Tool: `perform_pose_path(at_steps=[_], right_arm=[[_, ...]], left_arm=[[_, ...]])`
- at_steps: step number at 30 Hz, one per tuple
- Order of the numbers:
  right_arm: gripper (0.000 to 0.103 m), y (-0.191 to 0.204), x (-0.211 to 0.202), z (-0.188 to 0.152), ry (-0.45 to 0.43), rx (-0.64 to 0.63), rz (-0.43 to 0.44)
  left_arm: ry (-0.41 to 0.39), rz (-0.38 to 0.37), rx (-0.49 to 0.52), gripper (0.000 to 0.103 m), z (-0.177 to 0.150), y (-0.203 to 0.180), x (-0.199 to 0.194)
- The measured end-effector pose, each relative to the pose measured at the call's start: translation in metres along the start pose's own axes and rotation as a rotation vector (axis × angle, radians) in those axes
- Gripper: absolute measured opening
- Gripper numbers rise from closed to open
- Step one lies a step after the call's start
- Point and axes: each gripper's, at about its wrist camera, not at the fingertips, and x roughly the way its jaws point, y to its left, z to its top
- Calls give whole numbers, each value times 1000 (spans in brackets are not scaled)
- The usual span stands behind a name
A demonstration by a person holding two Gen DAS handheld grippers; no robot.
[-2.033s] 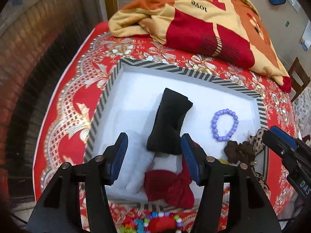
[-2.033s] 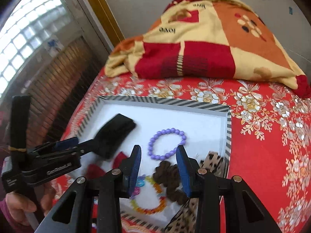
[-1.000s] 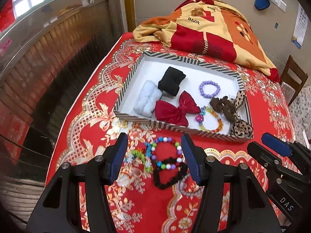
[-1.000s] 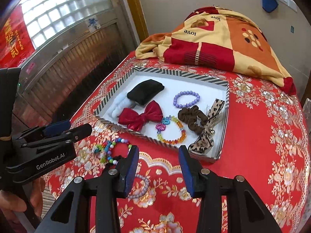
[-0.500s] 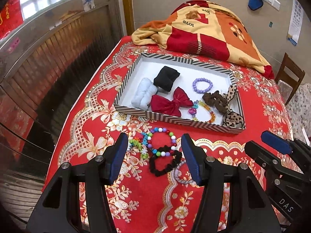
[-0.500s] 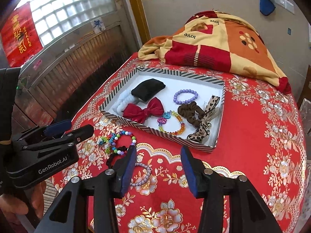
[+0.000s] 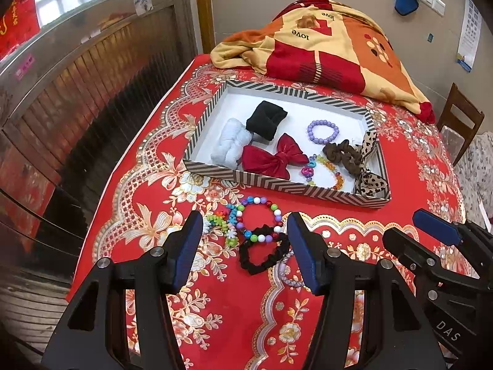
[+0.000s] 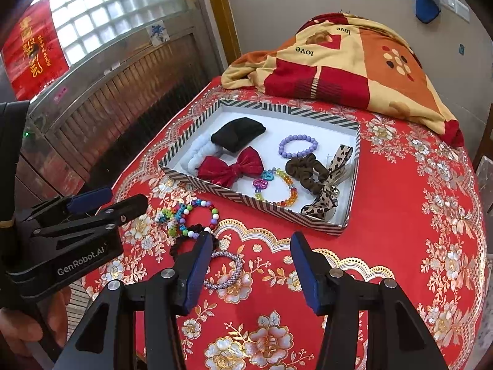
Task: Organize jewelry
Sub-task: 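Move the left tool to the green-blue beaded charm while the right moves to the multicolour bead bracelet, then grasp the green-blue beaded charm with the left tool while the right grasps the multicolour bead bracelet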
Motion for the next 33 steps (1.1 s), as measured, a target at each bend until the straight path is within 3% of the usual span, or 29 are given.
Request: perform_pose_path(at_steps=[8,14,23,27,33], right_arm=[[51,7,23,-4,60,-23,21],[51,16,61,-15,128,-52,70],[51,28,104,-11,193,-83,81],[51,28,117,-2,197,-88,65],[51,32,144,15,204,-106,55]], left_arm=[[77,-60,-77,57,5,34,17],[131,-33,-156,57,0,80,38],[229,-61,-209,57,-5,96,79],[260,-64,-194,57,-3,100,94],[291,-78,-91,57,-4,86,112]])
